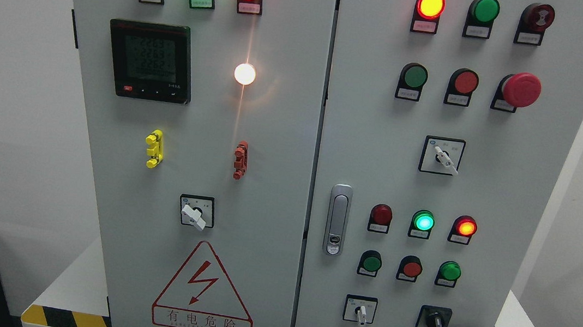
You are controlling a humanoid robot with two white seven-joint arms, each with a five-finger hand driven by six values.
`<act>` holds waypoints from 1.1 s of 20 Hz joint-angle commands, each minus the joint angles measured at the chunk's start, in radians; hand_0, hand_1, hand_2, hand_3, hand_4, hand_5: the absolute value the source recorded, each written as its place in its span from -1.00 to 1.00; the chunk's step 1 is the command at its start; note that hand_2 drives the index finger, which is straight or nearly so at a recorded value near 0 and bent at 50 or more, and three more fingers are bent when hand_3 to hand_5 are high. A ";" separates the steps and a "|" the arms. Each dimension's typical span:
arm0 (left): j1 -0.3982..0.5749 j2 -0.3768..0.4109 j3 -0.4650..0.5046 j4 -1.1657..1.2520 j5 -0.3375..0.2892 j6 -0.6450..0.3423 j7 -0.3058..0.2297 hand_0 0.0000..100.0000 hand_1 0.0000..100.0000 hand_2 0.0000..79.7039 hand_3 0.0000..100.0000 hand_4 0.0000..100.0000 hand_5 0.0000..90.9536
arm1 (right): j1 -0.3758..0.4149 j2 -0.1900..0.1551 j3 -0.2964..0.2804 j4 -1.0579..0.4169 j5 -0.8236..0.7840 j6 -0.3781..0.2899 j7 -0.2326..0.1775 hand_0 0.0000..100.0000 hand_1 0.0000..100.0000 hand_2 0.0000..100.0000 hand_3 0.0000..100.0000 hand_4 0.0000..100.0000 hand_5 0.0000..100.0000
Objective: Flip black knob to close circuit
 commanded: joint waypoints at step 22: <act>0.000 0.000 0.000 0.000 0.000 0.000 0.001 -0.76 0.11 -1.00 -1.00 -1.00 -1.00 | 0.519 0.057 -0.023 -0.277 -1.498 -0.230 -0.252 -1.00 -1.00 -1.00 -0.89 -1.00 -1.00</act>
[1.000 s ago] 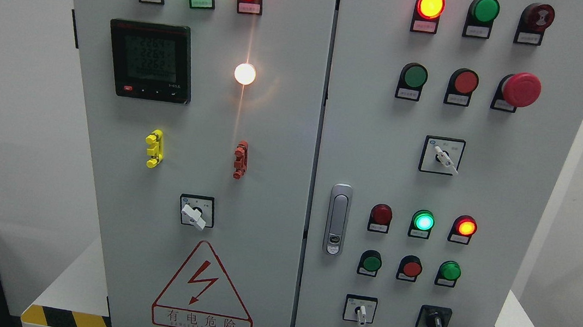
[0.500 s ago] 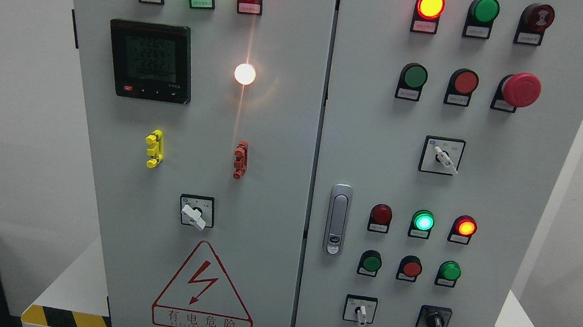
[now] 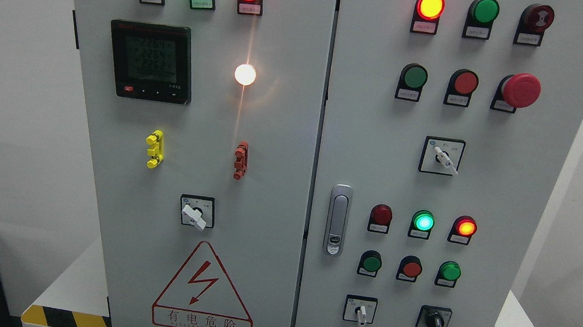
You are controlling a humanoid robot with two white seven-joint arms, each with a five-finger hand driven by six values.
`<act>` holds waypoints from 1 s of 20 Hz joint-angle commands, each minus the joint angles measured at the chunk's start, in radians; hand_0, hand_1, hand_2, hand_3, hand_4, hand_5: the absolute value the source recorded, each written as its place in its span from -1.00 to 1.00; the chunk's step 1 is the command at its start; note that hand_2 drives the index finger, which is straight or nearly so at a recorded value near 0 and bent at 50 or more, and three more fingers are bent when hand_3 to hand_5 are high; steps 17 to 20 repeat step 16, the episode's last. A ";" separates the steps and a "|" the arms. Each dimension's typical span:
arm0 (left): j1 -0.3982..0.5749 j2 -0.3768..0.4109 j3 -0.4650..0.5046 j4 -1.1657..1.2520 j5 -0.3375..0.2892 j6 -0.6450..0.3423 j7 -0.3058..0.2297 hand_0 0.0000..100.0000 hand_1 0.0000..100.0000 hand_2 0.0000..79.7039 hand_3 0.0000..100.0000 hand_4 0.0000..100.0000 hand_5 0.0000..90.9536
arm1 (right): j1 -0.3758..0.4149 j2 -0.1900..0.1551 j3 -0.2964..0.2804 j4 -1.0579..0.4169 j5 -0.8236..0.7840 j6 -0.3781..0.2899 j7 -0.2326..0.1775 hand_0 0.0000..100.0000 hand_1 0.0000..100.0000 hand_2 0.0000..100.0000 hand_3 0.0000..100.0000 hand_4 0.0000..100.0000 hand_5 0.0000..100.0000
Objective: Flip black knob to close circuit
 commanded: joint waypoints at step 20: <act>0.000 0.000 0.000 0.000 0.000 0.000 0.001 -0.76 0.11 -1.00 -1.00 -1.00 -1.00 | 0.114 0.001 -0.031 -0.023 -0.482 -0.022 0.117 -1.00 -1.00 -1.00 -1.00 -1.00 -1.00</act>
